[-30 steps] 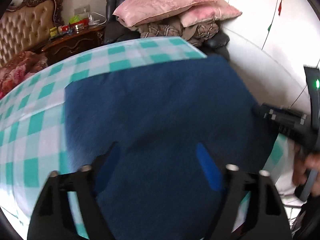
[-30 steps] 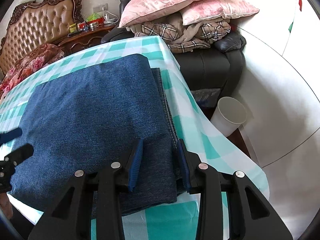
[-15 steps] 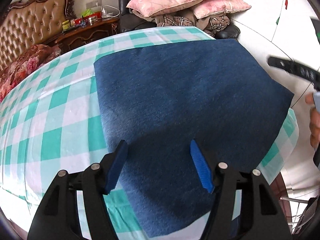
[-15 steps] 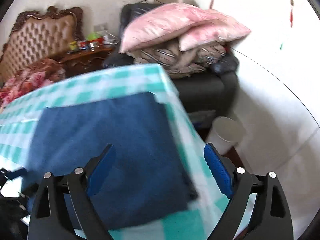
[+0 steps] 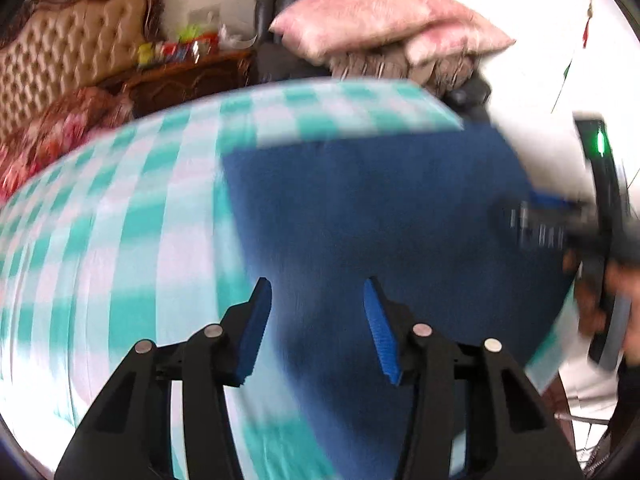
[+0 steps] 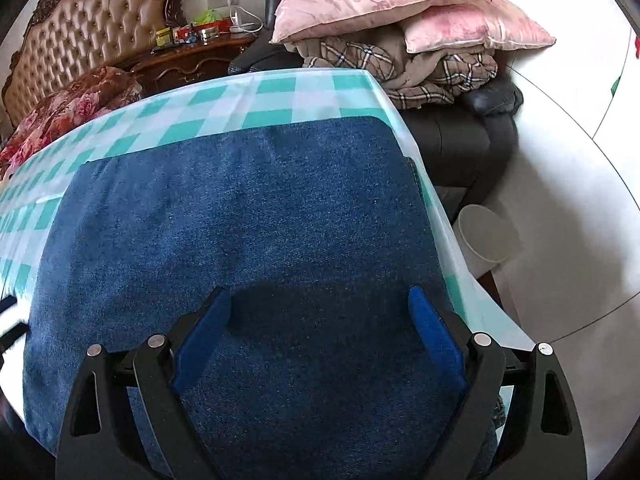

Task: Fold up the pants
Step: 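Release the jeans and press the folded stack flat with both grippers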

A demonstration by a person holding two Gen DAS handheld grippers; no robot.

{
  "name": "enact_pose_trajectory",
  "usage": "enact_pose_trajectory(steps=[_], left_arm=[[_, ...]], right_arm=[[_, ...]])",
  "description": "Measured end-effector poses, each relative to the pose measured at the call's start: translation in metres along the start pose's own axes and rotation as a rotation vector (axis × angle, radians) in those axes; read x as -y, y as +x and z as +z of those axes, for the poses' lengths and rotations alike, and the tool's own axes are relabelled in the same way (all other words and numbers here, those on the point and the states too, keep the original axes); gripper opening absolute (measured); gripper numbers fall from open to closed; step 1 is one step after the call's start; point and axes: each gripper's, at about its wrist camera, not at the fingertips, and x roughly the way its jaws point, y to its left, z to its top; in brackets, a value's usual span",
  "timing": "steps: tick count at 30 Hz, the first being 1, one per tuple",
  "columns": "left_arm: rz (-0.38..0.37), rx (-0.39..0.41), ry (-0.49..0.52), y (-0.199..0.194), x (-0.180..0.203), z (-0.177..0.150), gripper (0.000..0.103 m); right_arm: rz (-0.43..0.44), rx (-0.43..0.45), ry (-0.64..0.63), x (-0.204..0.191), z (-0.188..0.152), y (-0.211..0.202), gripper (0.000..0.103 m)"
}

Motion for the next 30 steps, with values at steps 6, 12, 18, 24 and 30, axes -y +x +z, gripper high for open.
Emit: enact_pose_trajectory(steps=[6, 12, 18, 24, 30], left_arm=[[-0.028, -0.088, -0.008, 0.080, 0.001, 0.065, 0.039], [-0.059, -0.034, 0.110, 0.083, 0.040, 0.090, 0.031], [-0.229, -0.048, 0.278, 0.107, 0.112, 0.103, 0.031], [-0.222, -0.057, 0.256, 0.121, 0.119, 0.121, 0.031], [-0.278, -0.007, 0.301, 0.107, 0.142, 0.130, 0.030]], right_arm=[[-0.011, -0.009, -0.009, -0.003, 0.001, 0.001, 0.087], [-0.031, -0.006, 0.028, 0.000, -0.003, -0.011, 0.087], [-0.079, -0.013, 0.072, 0.008, -0.023, -0.028, 0.085], [-0.112, -0.020, 0.066, 0.007, -0.031, -0.034, 0.085], [-0.130, -0.009, 0.088, 0.010, -0.033, -0.045, 0.085]])
